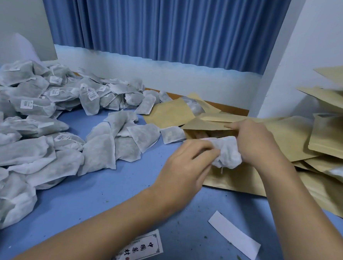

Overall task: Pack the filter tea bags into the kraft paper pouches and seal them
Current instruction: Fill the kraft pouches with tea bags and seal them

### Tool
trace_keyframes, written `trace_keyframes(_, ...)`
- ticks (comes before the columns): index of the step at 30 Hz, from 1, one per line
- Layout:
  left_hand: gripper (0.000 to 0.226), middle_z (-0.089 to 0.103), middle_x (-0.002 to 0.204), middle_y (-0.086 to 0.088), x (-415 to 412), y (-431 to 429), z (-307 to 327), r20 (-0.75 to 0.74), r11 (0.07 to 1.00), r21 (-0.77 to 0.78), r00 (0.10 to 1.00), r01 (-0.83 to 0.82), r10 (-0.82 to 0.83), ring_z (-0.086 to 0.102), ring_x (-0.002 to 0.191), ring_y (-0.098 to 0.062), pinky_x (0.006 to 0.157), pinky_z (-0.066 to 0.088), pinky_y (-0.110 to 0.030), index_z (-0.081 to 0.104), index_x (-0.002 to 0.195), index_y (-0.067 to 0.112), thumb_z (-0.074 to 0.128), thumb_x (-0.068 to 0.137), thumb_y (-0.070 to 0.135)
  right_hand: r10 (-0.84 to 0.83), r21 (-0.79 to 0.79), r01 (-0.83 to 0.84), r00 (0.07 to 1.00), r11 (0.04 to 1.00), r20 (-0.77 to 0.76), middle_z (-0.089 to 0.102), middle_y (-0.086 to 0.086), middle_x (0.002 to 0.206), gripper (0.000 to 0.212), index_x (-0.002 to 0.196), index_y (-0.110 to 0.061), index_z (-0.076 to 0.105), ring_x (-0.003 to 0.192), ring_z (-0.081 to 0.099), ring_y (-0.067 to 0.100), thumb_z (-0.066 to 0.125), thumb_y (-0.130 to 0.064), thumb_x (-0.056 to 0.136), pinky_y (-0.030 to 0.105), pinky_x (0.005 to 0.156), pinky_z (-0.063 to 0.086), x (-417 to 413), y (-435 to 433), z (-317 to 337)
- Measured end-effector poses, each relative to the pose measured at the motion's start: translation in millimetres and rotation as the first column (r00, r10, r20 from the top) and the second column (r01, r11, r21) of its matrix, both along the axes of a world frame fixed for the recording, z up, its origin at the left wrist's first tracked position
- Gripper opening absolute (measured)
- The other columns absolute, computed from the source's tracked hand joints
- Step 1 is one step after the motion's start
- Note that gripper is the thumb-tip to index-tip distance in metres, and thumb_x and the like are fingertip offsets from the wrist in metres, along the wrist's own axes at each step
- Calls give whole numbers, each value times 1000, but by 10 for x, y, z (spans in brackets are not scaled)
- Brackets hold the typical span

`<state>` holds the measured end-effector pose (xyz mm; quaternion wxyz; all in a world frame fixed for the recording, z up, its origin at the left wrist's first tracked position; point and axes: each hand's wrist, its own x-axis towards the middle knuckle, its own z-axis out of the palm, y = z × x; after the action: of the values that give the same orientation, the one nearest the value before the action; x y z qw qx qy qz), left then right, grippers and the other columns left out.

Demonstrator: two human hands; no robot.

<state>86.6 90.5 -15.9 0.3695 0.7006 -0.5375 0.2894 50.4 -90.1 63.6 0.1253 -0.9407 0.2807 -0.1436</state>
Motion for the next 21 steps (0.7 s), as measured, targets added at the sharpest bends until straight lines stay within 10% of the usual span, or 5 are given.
trace_keyframes(9, 25, 59, 124, -9, 473, -937, 373, -377, 913, 342, 857, -224, 351, 55, 115, -25, 102, 45, -35, 54, 125, 15, 44, 102, 15, 46, -48, -42, 996, 998, 79, 63, 8, 125, 67, 131, -47, 60, 107, 58, 36, 44, -7, 80, 36, 87, 52, -1, 162, 43)
trace_keyframes(12, 22, 64, 113, -12, 346, -923, 430, -117, 913, 373, 968, -163, 221, 60, 104, -31, 84, 48, -37, 61, 115, 11, 53, 94, 12, -39, -138, 57, 991, 989, 130, 63, 12, 124, 64, 134, -45, 58, 109, 59, 38, 46, -9, 83, 39, 87, 49, 16, 80, 46)
trace_keyframes(16, 30, 66, 82, -14, 474, -507, 227, 287, 971, -170, 951, 170, -116, 59, 72, -32, 64, 47, -39, 64, 70, -1, 56, 96, 11, -103, -159, 127, 983, 979, 155, 65, 15, 116, 58, 129, -42, 63, 102, 60, 40, 52, -10, 82, 38, 81, 48, -5, -94, 52)
trace_keyframes(18, 29, 61, 80, -9, 716, -380, 82, 73, 947, -321, 997, 18, 5, 55, 73, -28, 63, 46, -40, 61, 71, 2, 55, 97, 14, -123, -152, 141, 984, 978, 127, 65, 13, 111, 54, 127, -41, 64, 99, 60, 39, 55, -10, 83, 36, 74, 45, -7, -106, 36)
trace_keyframes(21, 29, 59, 126, -8, 1152, -397, -104, -391, 942, 80, 859, -325, 330, 51, 121, -25, 98, 47, -44, 66, 119, 11, 50, 101, 27, -132, -198, 140, 990, 970, 54, 66, 11, 110, 44, 121, -36, 67, 101, 60, 37, 57, -11, 86, 33, 71, 41, 40, -78, -33)
